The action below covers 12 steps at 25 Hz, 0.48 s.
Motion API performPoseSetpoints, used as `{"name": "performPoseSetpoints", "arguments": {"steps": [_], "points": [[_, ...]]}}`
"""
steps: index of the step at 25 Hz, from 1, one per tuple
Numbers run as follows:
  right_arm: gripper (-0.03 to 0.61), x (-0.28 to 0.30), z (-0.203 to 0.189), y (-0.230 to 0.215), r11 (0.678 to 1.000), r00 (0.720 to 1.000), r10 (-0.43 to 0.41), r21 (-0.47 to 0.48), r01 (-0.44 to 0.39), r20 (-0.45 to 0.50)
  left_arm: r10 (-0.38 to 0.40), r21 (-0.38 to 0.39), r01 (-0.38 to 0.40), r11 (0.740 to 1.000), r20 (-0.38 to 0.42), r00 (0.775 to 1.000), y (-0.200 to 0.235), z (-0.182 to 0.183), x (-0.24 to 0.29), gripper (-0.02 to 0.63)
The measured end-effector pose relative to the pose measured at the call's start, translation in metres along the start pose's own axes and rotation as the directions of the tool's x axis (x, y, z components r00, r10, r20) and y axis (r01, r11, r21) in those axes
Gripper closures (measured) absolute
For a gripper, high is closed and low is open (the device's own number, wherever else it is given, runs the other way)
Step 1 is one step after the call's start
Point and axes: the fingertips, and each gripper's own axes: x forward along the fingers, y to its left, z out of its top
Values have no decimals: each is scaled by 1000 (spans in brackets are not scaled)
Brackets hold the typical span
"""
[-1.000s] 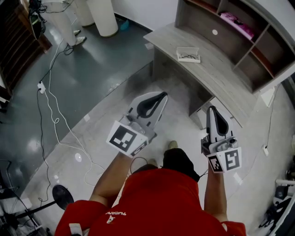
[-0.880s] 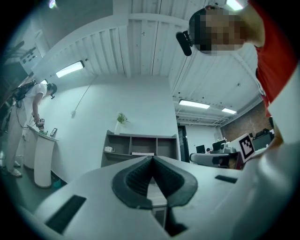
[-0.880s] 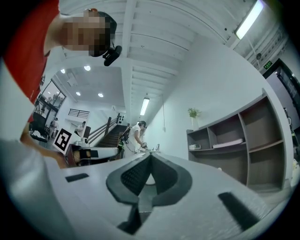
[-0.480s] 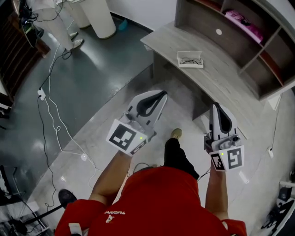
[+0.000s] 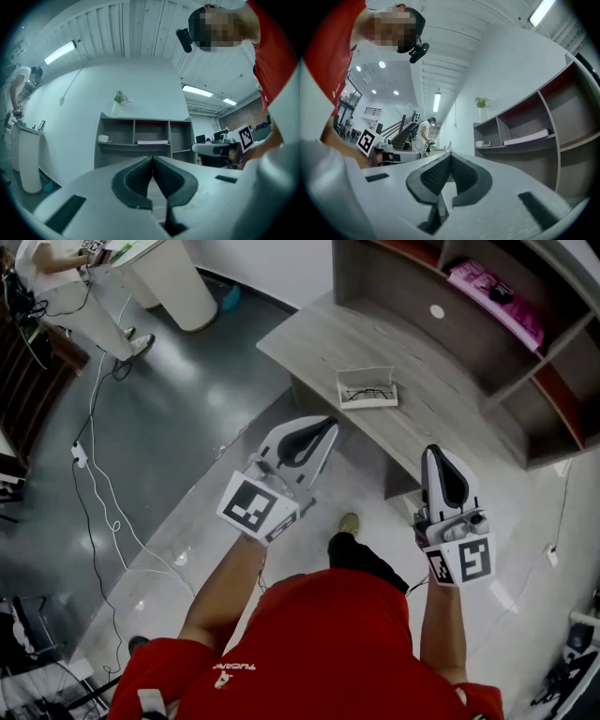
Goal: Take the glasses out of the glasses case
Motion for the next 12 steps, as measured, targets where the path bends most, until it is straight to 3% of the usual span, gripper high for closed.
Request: {"name": "performPoseSetpoints", "arguments": {"steps": [12], "points": [[574, 55, -24, -96, 999, 999, 18, 34, -17, -27, -52, 17, 55, 998, -140, 989, 38, -57, 114, 603]]}}
